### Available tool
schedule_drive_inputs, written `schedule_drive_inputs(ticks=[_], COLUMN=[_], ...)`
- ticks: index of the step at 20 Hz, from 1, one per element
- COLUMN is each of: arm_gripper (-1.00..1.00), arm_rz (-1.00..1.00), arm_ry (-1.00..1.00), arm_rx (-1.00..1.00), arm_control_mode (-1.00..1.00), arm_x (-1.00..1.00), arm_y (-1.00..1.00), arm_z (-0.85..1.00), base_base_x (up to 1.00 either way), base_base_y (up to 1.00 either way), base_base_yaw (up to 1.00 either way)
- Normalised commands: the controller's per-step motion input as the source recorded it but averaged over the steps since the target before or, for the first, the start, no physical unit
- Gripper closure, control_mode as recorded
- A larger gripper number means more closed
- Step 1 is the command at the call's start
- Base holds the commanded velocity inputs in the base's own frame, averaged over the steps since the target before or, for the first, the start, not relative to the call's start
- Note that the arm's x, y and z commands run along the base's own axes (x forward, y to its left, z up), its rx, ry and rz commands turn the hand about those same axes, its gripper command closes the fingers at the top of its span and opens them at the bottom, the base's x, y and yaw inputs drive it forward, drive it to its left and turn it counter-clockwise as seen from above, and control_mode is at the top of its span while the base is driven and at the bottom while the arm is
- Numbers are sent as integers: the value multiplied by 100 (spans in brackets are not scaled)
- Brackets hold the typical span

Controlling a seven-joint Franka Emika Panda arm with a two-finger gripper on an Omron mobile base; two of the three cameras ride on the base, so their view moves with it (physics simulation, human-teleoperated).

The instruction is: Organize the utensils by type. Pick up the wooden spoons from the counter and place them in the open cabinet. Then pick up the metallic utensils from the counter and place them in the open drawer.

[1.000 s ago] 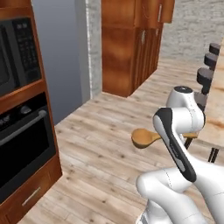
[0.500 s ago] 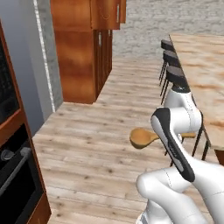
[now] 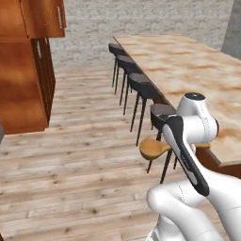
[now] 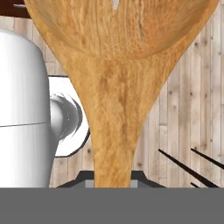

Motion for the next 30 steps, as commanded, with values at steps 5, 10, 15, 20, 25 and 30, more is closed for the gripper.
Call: schedule_drive_inputs(ticks=[5, 10, 15, 20, 25, 30], arm_gripper=[100, 100, 100, 100, 100, 100], arm_rz=[0, 0, 0, 0, 0, 0], arm_ry=[0, 0, 0, 0, 0, 0], arm_rx=[0, 0, 0, 0, 0, 0], arm_control_mode=[100, 100, 100, 100, 100, 100], arm_x=[0, 0, 0, 0, 0, 0], arm_y=[0, 0, 0, 0, 0, 0], arm_z=[0, 0, 0, 0, 0, 0], base_base_x=[89, 100, 100, 100, 100, 100], base_base_y=[57, 56, 51, 53, 54, 54], base_base_yaw=[-38, -14, -4, -4, -14, -15])
